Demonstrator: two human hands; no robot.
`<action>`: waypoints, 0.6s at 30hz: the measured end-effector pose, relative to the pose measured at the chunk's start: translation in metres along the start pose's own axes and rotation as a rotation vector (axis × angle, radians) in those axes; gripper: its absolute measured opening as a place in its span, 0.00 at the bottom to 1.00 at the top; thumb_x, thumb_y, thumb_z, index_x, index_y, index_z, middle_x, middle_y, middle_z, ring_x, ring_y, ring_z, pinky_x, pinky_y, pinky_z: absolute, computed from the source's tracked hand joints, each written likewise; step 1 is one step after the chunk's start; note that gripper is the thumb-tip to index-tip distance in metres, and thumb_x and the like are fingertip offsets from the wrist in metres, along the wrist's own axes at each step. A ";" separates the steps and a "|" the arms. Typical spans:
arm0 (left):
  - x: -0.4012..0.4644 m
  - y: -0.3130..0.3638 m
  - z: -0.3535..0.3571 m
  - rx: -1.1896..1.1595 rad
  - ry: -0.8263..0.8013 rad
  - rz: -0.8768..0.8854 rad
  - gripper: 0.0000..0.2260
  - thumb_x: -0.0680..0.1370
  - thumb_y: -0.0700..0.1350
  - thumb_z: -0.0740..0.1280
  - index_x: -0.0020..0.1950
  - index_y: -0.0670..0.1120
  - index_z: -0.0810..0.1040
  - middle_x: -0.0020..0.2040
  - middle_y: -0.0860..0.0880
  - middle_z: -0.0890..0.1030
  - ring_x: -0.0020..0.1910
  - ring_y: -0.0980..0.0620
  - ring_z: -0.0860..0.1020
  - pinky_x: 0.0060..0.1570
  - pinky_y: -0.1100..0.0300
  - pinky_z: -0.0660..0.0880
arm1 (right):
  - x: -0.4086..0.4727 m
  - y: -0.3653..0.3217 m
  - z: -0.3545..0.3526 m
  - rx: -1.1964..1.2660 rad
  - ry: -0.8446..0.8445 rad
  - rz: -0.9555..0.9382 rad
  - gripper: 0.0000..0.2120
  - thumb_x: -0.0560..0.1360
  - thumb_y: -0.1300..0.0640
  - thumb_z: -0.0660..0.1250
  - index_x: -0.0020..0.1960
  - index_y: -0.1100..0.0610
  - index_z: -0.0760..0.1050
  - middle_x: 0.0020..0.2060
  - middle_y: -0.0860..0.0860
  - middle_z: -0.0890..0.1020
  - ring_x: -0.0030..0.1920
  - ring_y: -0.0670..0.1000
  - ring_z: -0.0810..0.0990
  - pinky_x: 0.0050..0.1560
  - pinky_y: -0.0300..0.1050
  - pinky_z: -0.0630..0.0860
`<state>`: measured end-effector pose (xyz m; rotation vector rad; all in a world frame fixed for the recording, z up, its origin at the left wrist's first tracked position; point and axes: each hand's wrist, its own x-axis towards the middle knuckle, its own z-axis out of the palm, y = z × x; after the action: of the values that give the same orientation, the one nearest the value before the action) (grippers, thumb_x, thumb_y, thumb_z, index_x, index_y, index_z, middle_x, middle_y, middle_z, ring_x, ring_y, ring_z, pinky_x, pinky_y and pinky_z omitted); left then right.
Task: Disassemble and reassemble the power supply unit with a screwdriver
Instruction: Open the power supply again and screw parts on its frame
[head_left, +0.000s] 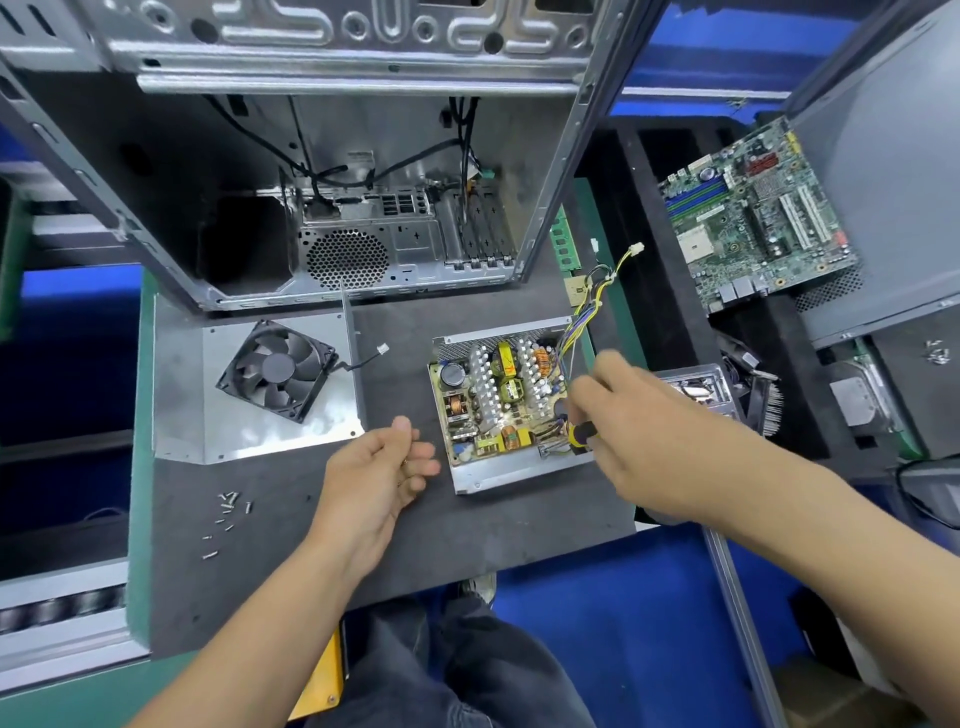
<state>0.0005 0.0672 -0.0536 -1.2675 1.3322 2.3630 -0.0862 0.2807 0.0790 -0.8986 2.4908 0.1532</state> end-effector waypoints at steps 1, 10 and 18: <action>0.001 -0.001 0.000 0.004 0.000 -0.005 0.12 0.79 0.49 0.68 0.46 0.41 0.80 0.32 0.49 0.81 0.27 0.57 0.77 0.26 0.68 0.72 | 0.002 0.001 -0.001 -0.023 -0.020 0.011 0.09 0.79 0.59 0.60 0.59 0.53 0.68 0.52 0.51 0.67 0.50 0.54 0.75 0.49 0.49 0.76; -0.002 -0.002 -0.008 -0.039 -0.076 -0.045 0.07 0.81 0.36 0.64 0.53 0.40 0.82 0.43 0.46 0.86 0.40 0.53 0.85 0.38 0.65 0.80 | -0.002 -0.007 -0.003 0.089 0.044 0.009 0.06 0.79 0.58 0.62 0.56 0.55 0.70 0.49 0.52 0.67 0.44 0.56 0.75 0.48 0.52 0.75; -0.001 -0.003 -0.009 -0.059 -0.045 -0.051 0.04 0.79 0.37 0.68 0.52 0.39 0.80 0.38 0.46 0.85 0.36 0.54 0.84 0.35 0.66 0.79 | 0.006 0.002 0.002 -0.090 0.086 0.080 0.08 0.82 0.52 0.59 0.58 0.55 0.69 0.47 0.51 0.66 0.44 0.56 0.72 0.44 0.47 0.71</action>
<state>0.0079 0.0621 -0.0572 -1.2407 1.2123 2.3976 -0.0909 0.2793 0.0739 -0.8580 2.6195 0.2611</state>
